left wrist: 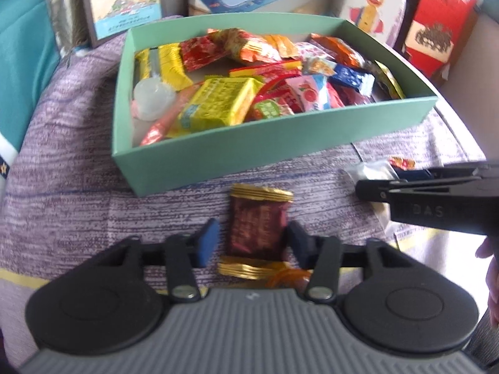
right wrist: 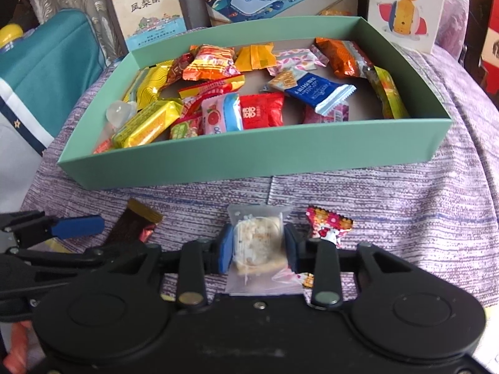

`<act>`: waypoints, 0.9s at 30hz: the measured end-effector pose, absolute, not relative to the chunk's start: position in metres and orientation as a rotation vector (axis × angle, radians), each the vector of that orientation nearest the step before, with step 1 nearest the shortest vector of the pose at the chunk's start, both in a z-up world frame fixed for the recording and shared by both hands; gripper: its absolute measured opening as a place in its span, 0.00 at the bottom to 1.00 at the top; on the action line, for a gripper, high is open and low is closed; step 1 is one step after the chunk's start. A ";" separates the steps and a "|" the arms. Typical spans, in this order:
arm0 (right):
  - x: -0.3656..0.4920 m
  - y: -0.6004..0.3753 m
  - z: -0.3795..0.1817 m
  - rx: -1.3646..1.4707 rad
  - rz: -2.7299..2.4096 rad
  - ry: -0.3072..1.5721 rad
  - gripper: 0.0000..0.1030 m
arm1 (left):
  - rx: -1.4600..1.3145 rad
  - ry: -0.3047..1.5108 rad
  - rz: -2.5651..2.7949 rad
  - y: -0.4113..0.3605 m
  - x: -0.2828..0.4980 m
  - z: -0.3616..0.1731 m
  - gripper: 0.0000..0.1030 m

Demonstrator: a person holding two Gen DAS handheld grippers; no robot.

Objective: Organize snacks
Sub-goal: 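Grasp the brown-gold chocolate pack with left tool while right tool grasps clear rice-cake bag, then place the chocolate pack in the box with left tool while right tool places rice-cake bag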

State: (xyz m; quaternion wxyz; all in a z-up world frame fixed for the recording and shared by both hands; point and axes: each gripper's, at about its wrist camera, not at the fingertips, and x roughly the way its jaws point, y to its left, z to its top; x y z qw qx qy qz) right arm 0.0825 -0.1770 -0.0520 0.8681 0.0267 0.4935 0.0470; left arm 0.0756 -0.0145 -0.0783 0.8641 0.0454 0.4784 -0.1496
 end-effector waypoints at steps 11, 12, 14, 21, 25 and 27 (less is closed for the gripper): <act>0.075 -0.193 -0.026 0.181 0.181 1.014 0.31 | 0.048 0.987 -0.311 -0.012 0.067 -0.052 0.35; 0.075 -0.197 -0.022 0.198 0.184 1.006 0.31 | 0.044 0.980 -0.316 -0.013 0.066 -0.047 0.35; 0.074 -0.204 -0.014 0.229 0.191 0.987 0.31 | 0.031 0.965 -0.327 -0.015 0.065 -0.036 0.35; 0.087 -0.241 0.015 0.313 0.172 0.898 0.31 | -0.001 0.906 -0.362 -0.034 0.090 0.000 0.35; 0.116 -0.267 0.019 0.347 0.141 0.874 0.31 | 0.009 0.873 -0.365 -0.056 0.124 0.011 0.35; 0.137 -0.278 0.018 0.353 0.128 0.868 0.31 | -0.004 0.877 -0.364 -0.067 0.147 0.011 0.35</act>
